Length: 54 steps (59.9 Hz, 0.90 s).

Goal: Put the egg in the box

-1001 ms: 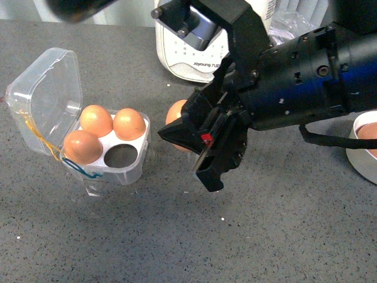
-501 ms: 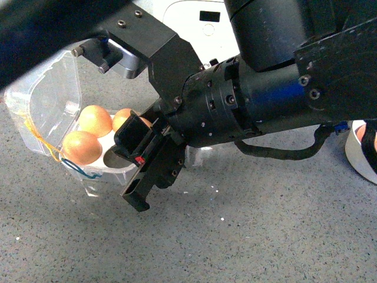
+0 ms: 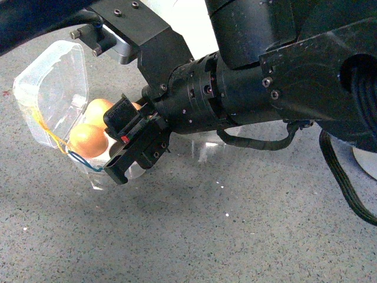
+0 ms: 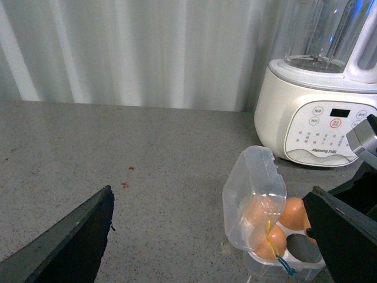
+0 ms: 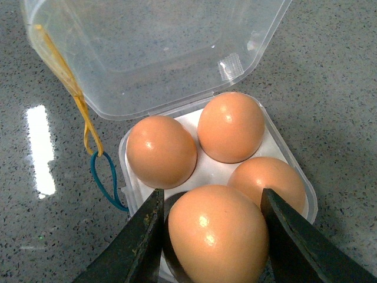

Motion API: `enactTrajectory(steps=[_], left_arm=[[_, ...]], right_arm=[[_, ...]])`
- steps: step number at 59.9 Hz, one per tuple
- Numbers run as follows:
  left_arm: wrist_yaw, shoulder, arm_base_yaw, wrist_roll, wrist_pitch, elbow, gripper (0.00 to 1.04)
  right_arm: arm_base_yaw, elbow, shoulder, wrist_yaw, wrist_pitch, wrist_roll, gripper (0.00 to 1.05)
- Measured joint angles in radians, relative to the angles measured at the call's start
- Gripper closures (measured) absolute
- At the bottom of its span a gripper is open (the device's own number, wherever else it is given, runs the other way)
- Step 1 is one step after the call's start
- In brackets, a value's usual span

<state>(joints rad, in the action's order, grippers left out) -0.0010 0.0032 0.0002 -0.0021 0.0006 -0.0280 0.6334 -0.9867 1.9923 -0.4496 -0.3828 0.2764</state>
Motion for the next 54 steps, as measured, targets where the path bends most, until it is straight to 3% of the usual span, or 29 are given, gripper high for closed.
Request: enactTrajectory(steps=[36, 38, 47, 54], left_arm=[[0.0, 0.0, 0.0, 0.0, 0.0, 0.0, 0.07], [0.0, 0.0, 0.0, 0.0, 0.0, 0.0, 0.07], [0.0, 0.0, 0.0, 0.0, 0.0, 0.0, 0.07], [0.0, 0.0, 0.0, 0.0, 0.0, 0.0, 0.07]], right_arm=[[0.031, -0.019, 0.054, 0.003, -0.031, -0.128, 0.63], [0.032, -0.019, 0.055, 0.004, -0.031, -0.126, 0.59], [0.03, -0.002, 0.039, 0.0, -0.076, -0.149, 0.25], [0.013, 0.027, -0.005, 0.003, -0.128, -0.189, 0.08]])
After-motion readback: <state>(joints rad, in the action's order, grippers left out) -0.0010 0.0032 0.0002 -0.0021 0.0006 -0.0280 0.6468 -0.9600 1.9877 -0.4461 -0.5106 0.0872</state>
